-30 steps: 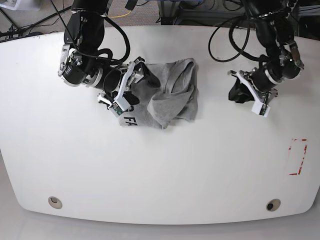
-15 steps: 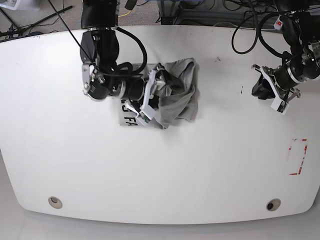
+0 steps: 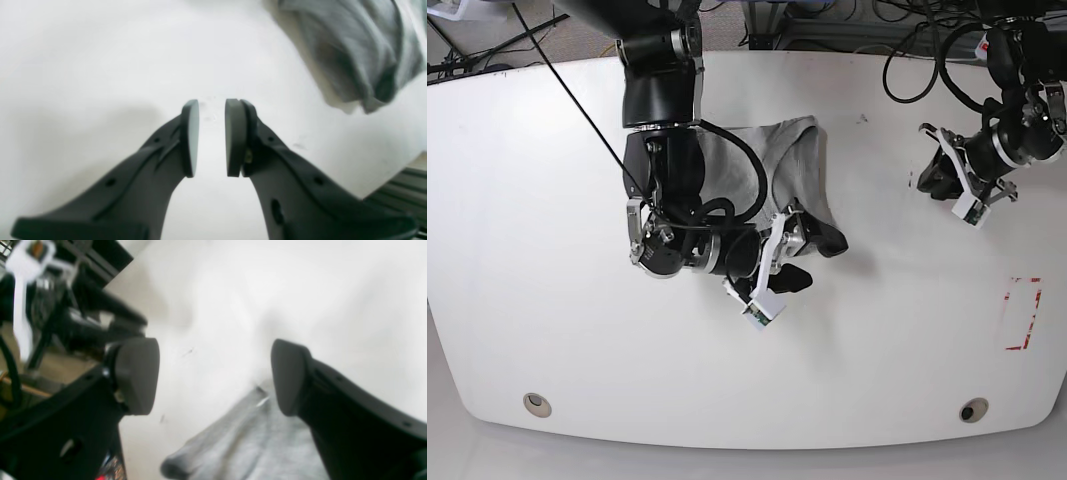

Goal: Fold the T-shirt properly
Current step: 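Reach both grippers to the folded grey shirt's edges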

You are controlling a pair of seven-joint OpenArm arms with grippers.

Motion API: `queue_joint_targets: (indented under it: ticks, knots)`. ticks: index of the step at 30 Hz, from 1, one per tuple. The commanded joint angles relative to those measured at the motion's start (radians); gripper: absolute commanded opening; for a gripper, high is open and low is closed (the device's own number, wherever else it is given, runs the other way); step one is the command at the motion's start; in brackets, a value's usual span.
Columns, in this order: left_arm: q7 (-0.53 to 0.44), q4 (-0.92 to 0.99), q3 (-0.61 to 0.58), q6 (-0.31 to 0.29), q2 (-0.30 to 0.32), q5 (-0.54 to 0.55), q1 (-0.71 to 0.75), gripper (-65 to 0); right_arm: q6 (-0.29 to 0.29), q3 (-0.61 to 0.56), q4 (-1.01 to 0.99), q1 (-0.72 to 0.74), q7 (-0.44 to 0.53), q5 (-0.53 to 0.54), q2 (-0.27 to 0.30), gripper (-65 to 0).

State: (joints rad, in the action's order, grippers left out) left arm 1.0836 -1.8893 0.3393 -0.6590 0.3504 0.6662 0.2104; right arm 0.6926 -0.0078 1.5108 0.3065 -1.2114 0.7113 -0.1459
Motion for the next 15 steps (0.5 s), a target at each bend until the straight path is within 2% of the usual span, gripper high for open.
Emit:
queue_joint_targets:
  ticks: [1,6,9,12,15]
  knots:
    - [-0.018,-0.049,-0.022,0.000,0.016,0.017,-0.022,-51.9,0.006,0.036,0.018,0.015,0.009,0.020,0.056,-16.2]
    - [-0.018,-0.062,-0.174,0.006,0.006,0.003,-0.061,-51.9,0.006,0.119,0.053,-0.030,0.009,0.020,0.177,-16.3]
    - [-0.018,-0.062,-0.262,0.006,-0.027,-0.073,-0.082,-51.9,0.006,0.151,0.069,-0.048,0.009,0.018,0.234,-19.2]
    - [-0.018,-0.062,-0.352,0.006,-0.084,-0.174,-0.101,-51.9,0.006,0.174,0.066,-0.059,0.011,0.017,0.297,-30.1]
    - [-0.018,-0.060,-0.437,0.006,-0.139,-0.277,-0.107,-52.1,0.006,0.184,0.063,-0.069,0.012,0.012,0.342,-45.8]
